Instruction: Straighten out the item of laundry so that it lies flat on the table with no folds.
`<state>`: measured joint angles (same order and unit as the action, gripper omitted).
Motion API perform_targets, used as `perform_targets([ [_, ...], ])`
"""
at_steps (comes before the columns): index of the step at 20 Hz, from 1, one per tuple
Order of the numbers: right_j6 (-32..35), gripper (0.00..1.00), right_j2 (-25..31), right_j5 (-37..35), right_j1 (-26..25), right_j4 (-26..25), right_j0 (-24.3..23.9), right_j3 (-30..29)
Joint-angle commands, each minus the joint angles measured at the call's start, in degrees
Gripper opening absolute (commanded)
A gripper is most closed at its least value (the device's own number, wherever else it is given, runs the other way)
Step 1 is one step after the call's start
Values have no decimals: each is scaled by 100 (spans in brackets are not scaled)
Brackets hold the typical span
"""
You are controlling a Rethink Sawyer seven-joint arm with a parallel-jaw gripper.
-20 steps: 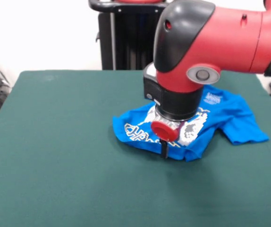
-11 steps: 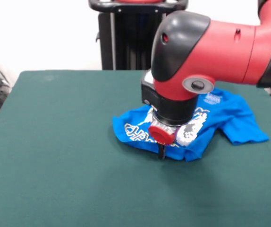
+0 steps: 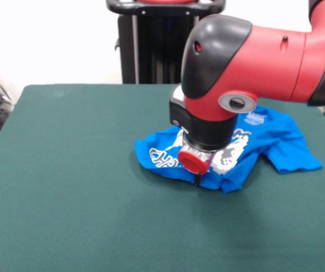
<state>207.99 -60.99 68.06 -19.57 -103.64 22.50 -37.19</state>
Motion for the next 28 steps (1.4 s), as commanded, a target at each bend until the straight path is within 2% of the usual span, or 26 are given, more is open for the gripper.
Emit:
perform_targets([
  [1,-65,0,538,63,-47,267,79,430],
  [11,37,0,284,-209,-55,150,-61,254],
  [17,-18,0,268,-309,129,217,-166,247],
  [23,28,0,248,-768,121,349,-237,308],
  [28,-74,0,299,-797,273,402,-276,229],
])
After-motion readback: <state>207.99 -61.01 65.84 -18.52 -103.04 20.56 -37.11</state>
